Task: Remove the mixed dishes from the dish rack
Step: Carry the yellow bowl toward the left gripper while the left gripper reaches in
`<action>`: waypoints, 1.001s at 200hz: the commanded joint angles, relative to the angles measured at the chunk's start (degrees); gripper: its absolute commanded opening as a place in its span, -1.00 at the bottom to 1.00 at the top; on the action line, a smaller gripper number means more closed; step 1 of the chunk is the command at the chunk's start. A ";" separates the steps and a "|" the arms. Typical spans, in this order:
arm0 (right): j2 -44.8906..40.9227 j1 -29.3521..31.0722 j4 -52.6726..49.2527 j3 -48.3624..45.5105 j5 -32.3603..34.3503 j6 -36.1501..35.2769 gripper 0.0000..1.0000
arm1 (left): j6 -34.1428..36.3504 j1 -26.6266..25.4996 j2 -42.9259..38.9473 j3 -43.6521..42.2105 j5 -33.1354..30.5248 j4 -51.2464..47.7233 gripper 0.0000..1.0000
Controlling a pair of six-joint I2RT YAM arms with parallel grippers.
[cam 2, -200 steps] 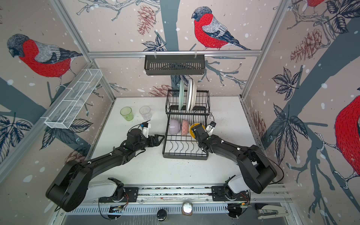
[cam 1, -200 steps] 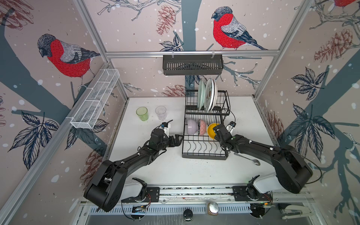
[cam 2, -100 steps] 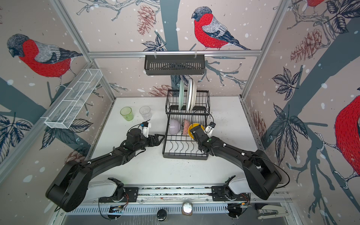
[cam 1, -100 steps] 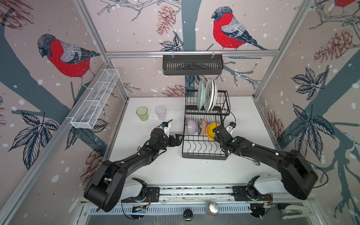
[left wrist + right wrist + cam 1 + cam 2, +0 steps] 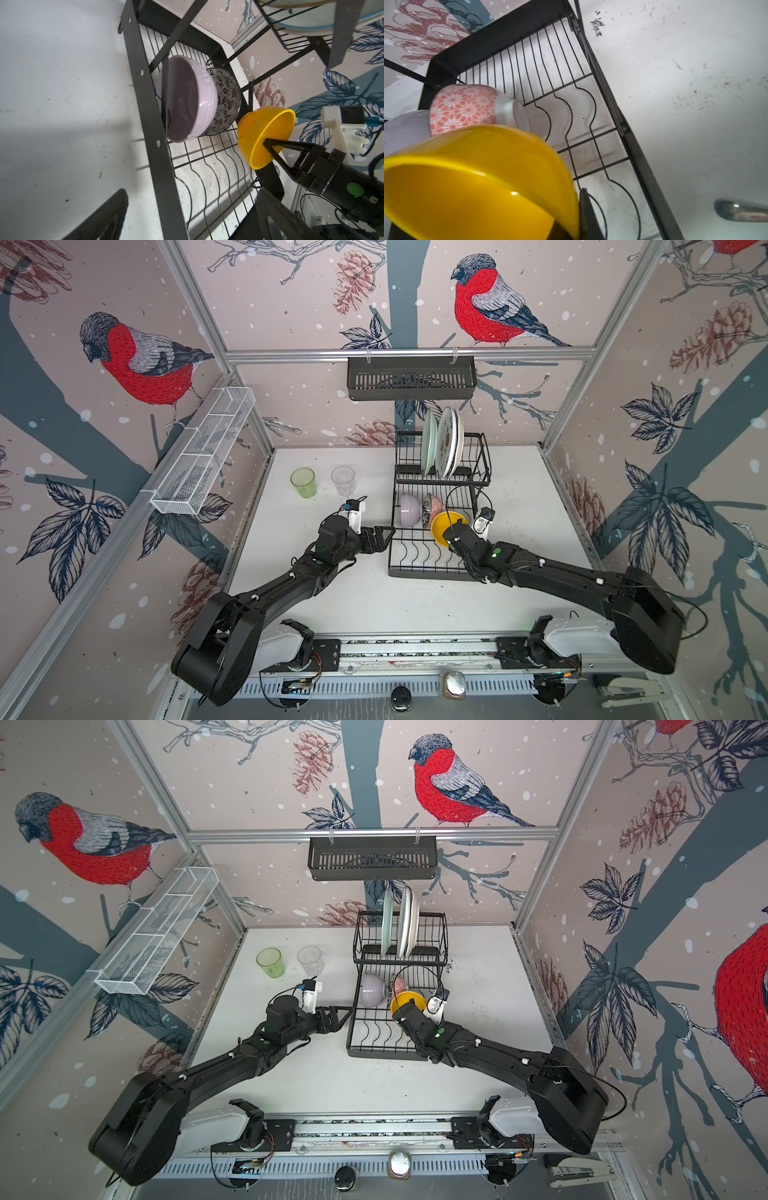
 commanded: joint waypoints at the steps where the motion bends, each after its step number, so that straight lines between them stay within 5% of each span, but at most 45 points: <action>1: -1.07 1.88 1.97 -0.86 3.57 1.02 -1.00 | 0.47 -0.86 -2.19 -0.43 -2.38 2.50 0.90; 146: -2.62 5.75 8.16 -2.49 3.48 0.80 -1.00 | 0.61 -13.13 -5.24 4.64 -17.08 -4.78 0.78; 200: -1.65 6.65 8.06 -1.32 1.92 1.00 -1.00 | 3.71 -18.78 -0.94 10.00 -21.38 -8.43 0.45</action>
